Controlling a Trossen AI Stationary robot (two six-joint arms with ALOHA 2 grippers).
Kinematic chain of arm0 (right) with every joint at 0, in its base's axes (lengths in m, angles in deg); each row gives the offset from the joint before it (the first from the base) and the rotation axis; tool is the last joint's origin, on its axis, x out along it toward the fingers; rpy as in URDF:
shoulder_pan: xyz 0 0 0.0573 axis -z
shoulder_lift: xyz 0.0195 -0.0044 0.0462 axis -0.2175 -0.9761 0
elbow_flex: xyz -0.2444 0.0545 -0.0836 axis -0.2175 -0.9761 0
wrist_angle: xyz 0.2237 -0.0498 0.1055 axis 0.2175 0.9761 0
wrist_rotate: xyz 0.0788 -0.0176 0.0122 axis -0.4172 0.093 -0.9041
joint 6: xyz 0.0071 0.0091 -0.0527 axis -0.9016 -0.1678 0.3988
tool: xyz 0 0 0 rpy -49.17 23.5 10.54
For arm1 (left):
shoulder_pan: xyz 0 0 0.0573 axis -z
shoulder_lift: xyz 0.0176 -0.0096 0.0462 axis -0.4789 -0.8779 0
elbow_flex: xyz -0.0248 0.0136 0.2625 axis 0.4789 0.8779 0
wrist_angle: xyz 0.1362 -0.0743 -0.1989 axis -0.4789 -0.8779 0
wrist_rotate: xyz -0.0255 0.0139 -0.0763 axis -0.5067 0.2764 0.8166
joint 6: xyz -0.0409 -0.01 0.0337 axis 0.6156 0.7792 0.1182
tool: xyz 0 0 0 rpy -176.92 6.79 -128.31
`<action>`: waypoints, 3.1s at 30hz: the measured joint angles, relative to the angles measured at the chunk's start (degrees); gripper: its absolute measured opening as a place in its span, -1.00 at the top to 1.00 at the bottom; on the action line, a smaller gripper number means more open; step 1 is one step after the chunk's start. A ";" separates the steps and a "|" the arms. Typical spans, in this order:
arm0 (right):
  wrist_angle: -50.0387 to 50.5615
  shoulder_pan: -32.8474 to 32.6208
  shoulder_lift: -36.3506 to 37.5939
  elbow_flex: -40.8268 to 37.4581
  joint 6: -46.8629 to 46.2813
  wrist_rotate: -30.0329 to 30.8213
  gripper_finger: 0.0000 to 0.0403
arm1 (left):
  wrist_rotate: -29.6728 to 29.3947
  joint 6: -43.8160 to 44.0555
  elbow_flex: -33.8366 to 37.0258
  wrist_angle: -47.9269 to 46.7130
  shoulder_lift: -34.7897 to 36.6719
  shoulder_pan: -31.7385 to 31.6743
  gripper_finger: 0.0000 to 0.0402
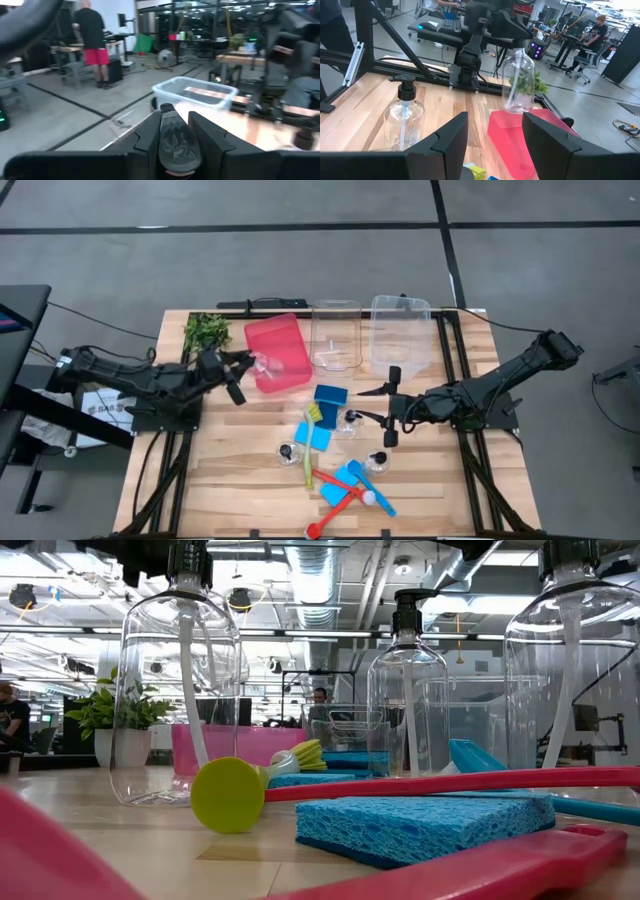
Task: Pick & Place Kitchen Sink Supplies
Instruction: Put the transparent soap dispenser into the red bin
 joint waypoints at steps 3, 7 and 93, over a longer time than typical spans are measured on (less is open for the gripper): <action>0.00 0.01 0.00 0.00 0.00 0.01 0.10 | 0.08 -0.02 0.00 0.38 -0.53 -3.31 0.54; 0.00 0.03 0.00 0.00 0.00 0.02 0.10 | 3.32 -0.05 0.00 2.36 -1.73 -8.71 0.54; -0.27 6.33 0.00 0.00 1.38 0.00 0.10 | 38.29 5.07 -0.11 29.86 -37.88 -50.26 0.54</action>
